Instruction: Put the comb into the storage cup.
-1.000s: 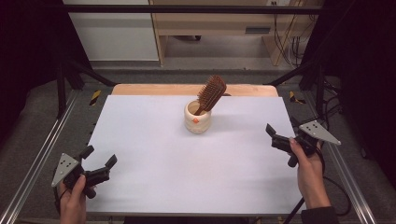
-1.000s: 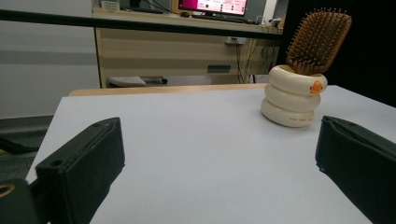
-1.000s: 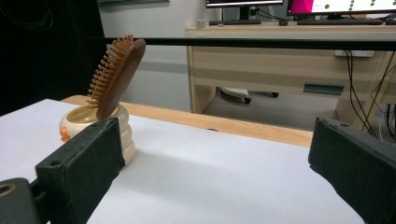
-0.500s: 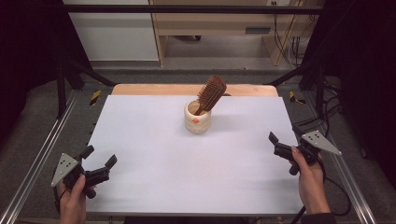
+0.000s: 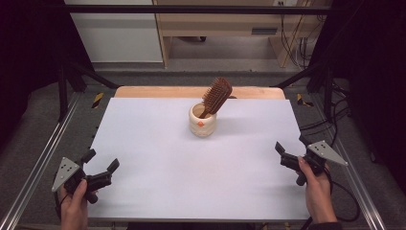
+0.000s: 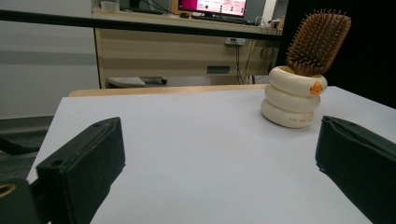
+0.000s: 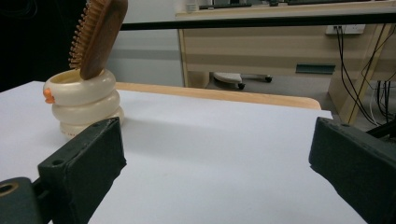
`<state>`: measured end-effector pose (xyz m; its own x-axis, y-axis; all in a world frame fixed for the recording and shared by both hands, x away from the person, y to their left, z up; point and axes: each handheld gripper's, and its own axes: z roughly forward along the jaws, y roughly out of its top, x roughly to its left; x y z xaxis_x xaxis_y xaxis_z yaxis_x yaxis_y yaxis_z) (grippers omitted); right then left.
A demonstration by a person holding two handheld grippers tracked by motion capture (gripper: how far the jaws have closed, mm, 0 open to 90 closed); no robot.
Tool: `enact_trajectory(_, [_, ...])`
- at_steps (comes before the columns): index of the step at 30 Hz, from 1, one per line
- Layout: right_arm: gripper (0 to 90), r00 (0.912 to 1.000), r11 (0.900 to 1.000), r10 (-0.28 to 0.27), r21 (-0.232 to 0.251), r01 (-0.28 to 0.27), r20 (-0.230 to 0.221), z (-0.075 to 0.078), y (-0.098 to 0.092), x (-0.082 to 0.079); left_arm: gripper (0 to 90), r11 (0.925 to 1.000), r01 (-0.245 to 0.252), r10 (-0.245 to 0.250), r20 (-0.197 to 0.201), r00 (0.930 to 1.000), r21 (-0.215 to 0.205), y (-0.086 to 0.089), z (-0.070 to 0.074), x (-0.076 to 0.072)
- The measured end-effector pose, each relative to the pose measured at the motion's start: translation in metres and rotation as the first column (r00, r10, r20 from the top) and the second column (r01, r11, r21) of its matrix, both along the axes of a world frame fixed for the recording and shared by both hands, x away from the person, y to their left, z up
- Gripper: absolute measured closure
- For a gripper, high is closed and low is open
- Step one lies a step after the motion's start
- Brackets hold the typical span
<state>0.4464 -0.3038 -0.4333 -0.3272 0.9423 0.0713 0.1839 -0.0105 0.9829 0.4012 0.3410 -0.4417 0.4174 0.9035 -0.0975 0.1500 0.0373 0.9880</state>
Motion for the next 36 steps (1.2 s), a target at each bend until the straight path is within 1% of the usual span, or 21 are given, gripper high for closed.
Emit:
enact_trajectory(8, [3.1,0.9999,1.0,0.009,-0.002,-0.009,-0.014,-0.009,0.001,-0.004,1.5,1.0,0.0,0.0,0.003,1.0,0.0,0.0,0.0,0.0])
enact_trajectory(16, [2.9,0.9995,1.0,0.022,-0.016,-0.022,-0.024,-0.017,0.004,-0.007,1.5,1.0,-0.002,0.002,0.005,1.0,-0.002,0.0,0.0,0.0])
enact_trajectory(23, [2.9,0.9985,0.999,0.042,-0.026,-0.043,-0.036,-0.025,0.007,-0.009,1.5,1.0,0.0,0.0,0.008,1.0,0.0,-0.001,0.001,-0.001])
enact_trajectory(27, [2.9,0.9979,0.998,0.051,-0.029,-0.052,-0.039,-0.027,0.01,-0.01,1.5,1.0,0.002,-0.002,0.008,1.0,0.001,-0.002,0.001,0.0])
enact_trajectory(36, [2.9,0.9948,0.994,0.09,-0.064,-0.093,-0.047,-0.031,0.019,-0.01,1.5,0.9998,0.009,-0.009,0.006,0.9999,-0.017,-0.003,0.0,0.0])
